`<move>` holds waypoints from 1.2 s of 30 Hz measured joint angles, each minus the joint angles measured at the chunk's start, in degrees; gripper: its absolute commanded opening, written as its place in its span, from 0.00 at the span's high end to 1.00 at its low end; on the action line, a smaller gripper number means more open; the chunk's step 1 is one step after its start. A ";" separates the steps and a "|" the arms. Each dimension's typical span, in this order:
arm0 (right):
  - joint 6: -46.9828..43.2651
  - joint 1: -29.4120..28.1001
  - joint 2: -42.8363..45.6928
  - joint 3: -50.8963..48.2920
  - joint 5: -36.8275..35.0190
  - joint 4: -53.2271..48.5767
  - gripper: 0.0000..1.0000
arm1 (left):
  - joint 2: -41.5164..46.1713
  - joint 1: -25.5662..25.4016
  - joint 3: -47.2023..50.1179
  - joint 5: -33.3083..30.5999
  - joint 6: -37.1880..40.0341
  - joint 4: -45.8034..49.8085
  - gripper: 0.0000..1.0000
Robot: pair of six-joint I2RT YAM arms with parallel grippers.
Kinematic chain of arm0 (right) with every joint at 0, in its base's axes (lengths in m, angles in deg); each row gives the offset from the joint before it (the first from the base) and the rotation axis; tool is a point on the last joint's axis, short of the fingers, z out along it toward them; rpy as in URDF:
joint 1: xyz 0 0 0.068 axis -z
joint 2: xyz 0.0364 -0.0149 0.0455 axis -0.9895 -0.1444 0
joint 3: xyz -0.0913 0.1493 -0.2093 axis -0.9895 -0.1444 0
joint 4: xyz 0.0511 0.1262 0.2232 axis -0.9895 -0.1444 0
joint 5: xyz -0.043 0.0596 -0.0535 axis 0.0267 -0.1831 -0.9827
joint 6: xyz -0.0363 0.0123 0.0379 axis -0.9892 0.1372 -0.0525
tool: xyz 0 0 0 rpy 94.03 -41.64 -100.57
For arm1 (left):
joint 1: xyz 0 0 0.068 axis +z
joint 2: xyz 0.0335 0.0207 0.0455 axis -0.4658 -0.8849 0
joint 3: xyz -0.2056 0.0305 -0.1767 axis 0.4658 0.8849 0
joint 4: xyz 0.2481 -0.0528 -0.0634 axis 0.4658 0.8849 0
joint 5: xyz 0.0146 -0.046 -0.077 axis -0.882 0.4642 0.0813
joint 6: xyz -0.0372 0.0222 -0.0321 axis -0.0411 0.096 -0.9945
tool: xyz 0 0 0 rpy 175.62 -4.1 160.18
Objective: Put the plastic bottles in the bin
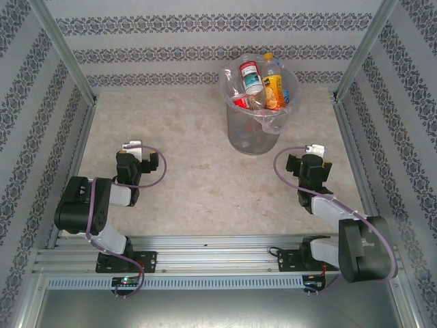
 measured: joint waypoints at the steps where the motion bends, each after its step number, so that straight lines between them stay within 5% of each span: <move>1: -0.46 0.00 0.00 -0.50 0.26 1.49 0.02 | 0.00 -0.04 0.02 0.15 0.00 0.00 0.00; 17: -1.97 4.02 -3.80 -1.31 -5.07 11.37 0.02 | 0.00 -0.09 0.02 0.37 0.00 -0.02 0.00; 27: -6.10 1.11 -4.11 -2.97 3.45 16.81 0.02 | 0.00 -0.09 0.02 0.37 0.00 -0.04 0.00; 36: -5.18 2.67 -18.43 -2.91 9.94 27.10 0.02 | 0.00 -0.09 0.04 0.33 0.00 -0.04 0.00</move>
